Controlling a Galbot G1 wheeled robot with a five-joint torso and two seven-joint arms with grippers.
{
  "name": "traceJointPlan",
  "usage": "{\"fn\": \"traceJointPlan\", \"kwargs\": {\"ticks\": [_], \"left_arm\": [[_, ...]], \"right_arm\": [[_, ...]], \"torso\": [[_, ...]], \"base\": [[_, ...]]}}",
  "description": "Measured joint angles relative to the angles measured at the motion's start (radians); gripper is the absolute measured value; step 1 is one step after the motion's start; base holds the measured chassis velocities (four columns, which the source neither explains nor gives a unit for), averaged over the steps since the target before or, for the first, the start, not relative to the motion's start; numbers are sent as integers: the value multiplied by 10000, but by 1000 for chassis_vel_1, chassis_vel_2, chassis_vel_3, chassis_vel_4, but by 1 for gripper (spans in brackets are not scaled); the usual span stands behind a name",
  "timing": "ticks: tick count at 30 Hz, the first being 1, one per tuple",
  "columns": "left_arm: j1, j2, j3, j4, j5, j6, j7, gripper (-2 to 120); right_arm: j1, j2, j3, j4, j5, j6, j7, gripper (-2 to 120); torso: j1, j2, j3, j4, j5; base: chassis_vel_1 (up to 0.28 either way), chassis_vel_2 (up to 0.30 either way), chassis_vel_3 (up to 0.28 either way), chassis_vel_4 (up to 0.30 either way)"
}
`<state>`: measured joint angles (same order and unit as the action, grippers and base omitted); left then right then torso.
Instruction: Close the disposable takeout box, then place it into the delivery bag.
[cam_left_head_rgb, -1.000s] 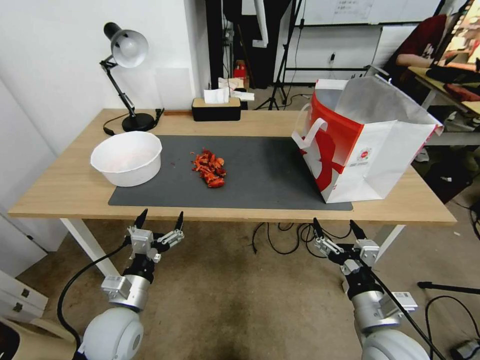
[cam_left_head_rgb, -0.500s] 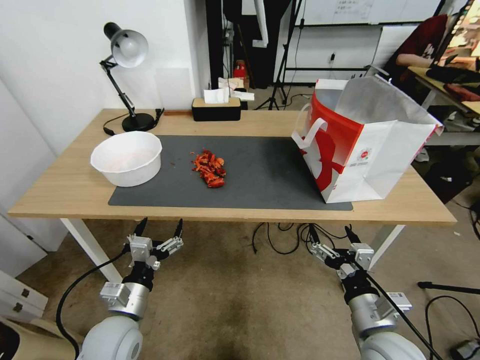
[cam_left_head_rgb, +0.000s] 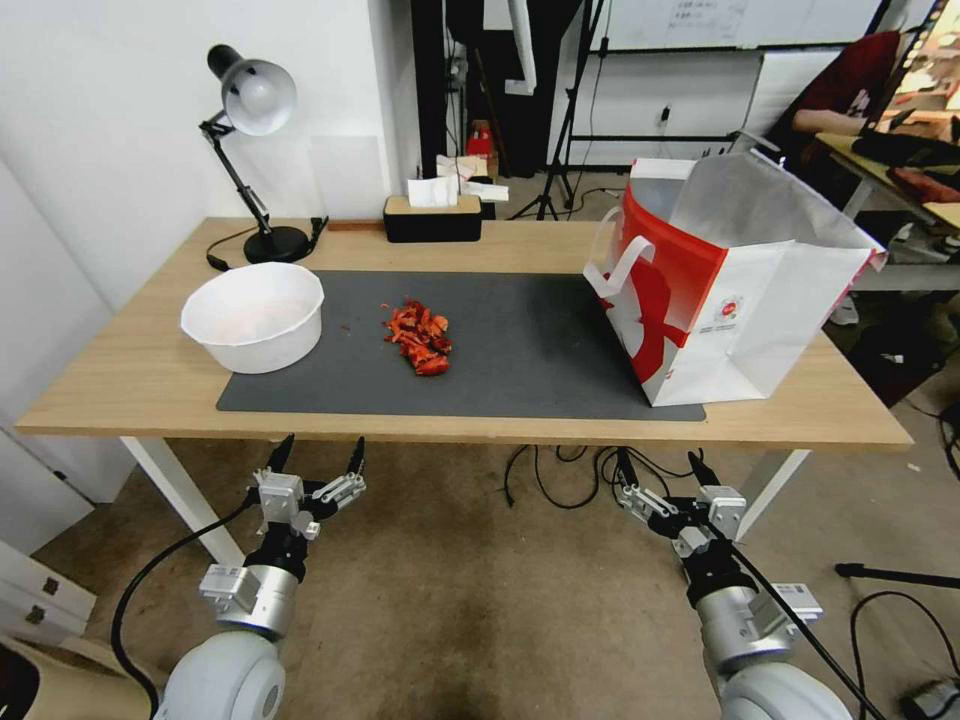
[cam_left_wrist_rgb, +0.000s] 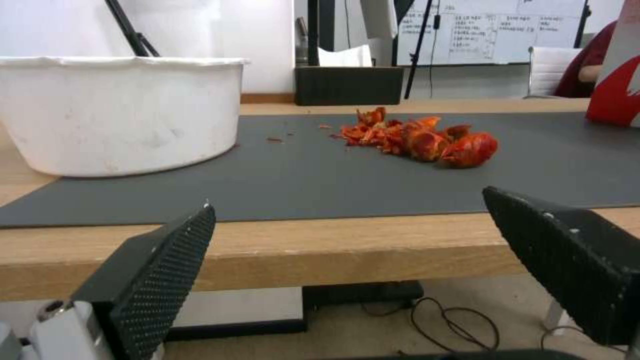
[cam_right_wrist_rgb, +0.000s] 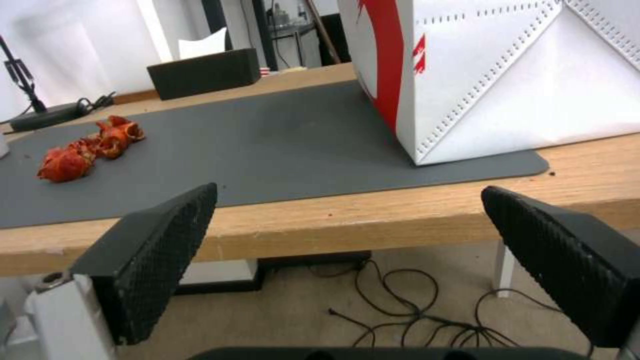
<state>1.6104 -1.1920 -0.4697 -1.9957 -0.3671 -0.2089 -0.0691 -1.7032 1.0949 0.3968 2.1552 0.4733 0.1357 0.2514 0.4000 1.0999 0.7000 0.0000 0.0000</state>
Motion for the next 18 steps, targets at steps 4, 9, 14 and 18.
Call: {"fn": "traceJointPlan", "kwargs": {"ticks": [4, 9, 14, 18], "left_arm": [[-2, 0, 0, 3, 0, 0, 3, 100], [-5, 0, 0, 7, 0, 0, 4, 100], [-7, 0, 1, 8, 0, 0, 4, 100], [-7, 0, 0, 7, 0, 0, 4, 100]], "right_arm": [[3, 0, 0, 1, 0, 0, -4, 100], [6, -1, 1, 5, 1, 0, -4, 100], [7, -1, 2, 5, 3, 0, -5, 100], [6, -1, 4, 6, 3, 0, -5, 100]], "torso": [[0, 0, 0, 0, 0], [0, 0, 0, 0, 0], [0, 1, 0, 0, 0], [0, 0, 0, 0, 1]], "base": [[0, 0, 0, 0], [0, 0, 0, 0], [0, 0, 0, 0], [0, 0, 0, 0]]}}
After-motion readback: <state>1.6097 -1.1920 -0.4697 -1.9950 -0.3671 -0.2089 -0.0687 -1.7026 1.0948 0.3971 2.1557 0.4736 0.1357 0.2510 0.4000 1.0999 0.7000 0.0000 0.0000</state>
